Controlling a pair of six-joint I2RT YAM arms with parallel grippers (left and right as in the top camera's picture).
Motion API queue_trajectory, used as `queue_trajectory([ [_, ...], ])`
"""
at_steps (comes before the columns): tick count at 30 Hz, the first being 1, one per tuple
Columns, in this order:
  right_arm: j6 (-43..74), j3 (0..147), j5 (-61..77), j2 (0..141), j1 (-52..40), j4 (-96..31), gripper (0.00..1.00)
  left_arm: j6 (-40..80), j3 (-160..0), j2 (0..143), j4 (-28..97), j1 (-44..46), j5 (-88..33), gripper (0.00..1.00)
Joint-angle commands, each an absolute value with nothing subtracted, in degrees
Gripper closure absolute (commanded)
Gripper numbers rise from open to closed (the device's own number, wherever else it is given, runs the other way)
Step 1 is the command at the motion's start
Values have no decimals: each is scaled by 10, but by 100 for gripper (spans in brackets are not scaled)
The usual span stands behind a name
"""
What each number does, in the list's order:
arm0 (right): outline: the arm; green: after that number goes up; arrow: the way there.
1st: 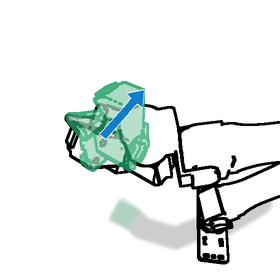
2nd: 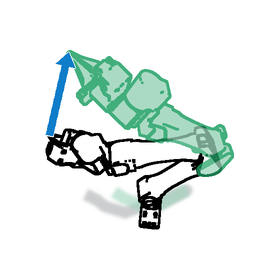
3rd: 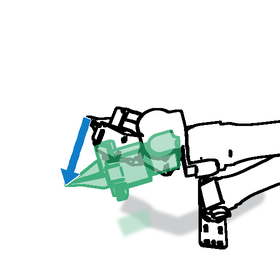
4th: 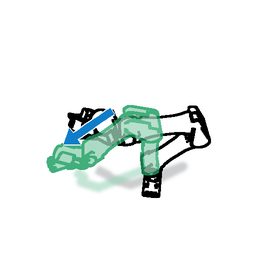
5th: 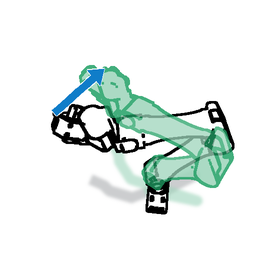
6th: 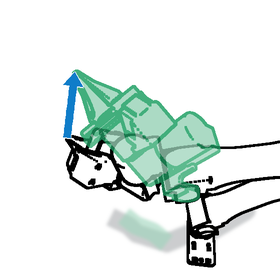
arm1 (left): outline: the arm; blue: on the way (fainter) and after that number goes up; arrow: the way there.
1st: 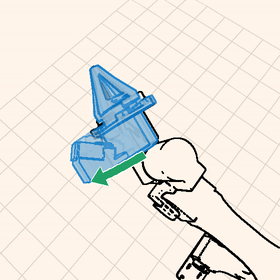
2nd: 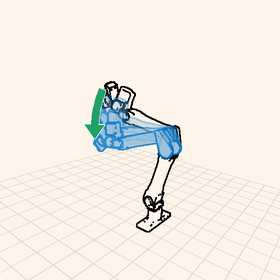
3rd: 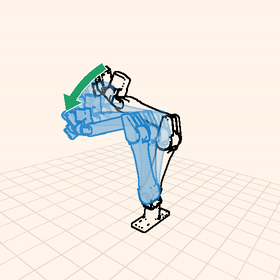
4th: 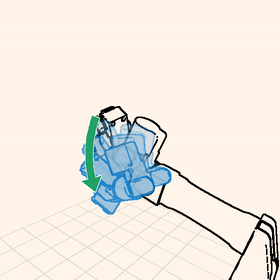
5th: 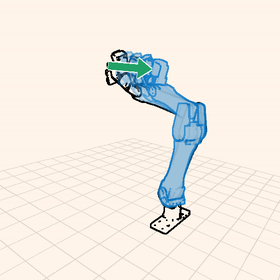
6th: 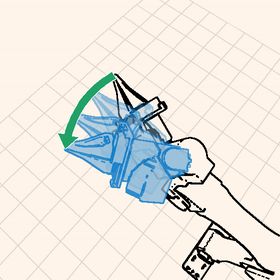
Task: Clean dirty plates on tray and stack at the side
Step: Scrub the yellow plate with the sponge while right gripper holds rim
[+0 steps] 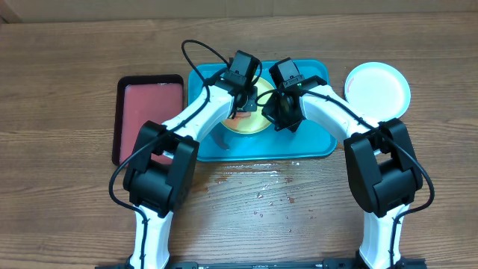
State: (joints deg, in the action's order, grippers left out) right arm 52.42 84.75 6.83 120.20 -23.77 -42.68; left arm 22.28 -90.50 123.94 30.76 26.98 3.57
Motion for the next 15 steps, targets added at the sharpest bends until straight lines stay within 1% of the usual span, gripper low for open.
queue_trajectory([
  [1, 521, 847, 66, 1200, -242, -425, 96, 223, -912, 1263, 306, 282, -6, 96],
  [7, 521, 847, 66, 1200, -242, -425, 96, 213, -912, 1263, 329, 282, -44, 96],
  [15, 521, 847, 66, 1200, -242, -423, 96, 173, -912, 1263, 382, 281, -31, 96],
])
